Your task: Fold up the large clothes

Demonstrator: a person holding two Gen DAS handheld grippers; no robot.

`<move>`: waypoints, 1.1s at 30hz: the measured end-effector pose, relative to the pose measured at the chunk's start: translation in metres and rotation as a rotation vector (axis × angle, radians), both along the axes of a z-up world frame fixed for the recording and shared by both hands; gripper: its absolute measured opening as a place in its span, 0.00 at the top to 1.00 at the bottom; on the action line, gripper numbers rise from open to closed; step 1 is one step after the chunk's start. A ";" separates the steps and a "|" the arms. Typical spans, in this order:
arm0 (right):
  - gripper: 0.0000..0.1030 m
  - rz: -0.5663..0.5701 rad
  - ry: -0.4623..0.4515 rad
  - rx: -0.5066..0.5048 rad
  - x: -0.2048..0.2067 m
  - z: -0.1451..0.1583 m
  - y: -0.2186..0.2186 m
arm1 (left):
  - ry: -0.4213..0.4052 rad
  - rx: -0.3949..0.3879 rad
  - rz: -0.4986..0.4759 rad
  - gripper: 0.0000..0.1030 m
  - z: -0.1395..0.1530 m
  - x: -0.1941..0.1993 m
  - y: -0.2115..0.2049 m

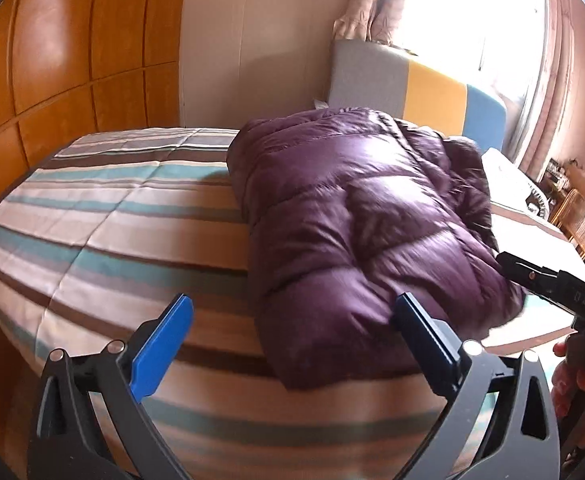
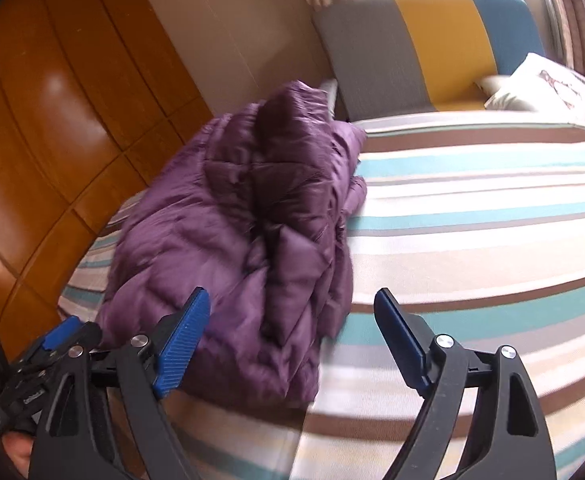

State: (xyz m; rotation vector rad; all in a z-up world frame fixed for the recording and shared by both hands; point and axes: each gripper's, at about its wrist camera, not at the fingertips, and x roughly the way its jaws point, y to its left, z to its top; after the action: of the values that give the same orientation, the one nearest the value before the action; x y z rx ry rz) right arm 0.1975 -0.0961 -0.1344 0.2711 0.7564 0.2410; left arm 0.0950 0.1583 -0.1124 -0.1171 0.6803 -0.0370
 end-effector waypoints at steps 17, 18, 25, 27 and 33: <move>0.03 -0.048 -0.162 -0.218 -0.095 0.032 0.021 | -0.051 0.139 0.083 0.02 0.031 -0.079 -0.027; 0.03 -0.050 -0.166 -0.229 -0.096 0.032 0.023 | -0.057 0.145 0.092 0.02 0.033 -0.085 -0.027; 0.03 -0.047 -0.169 -0.234 -0.103 0.030 0.025 | -0.069 0.128 0.101 0.02 0.039 -0.096 -0.023; 0.03 -0.046 -0.181 -0.239 -0.105 0.032 0.025 | -0.076 0.119 0.109 0.02 0.040 -0.098 -0.021; 0.03 -0.030 -0.203 -0.244 -0.108 0.035 0.028 | -0.086 0.120 0.114 0.02 0.041 -0.099 -0.021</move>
State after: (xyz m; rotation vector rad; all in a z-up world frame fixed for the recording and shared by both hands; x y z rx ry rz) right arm 0.0900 -0.0677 -0.0999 0.0253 0.5736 0.1428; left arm -0.0043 0.1369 -0.0715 -0.0383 0.5875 0.1076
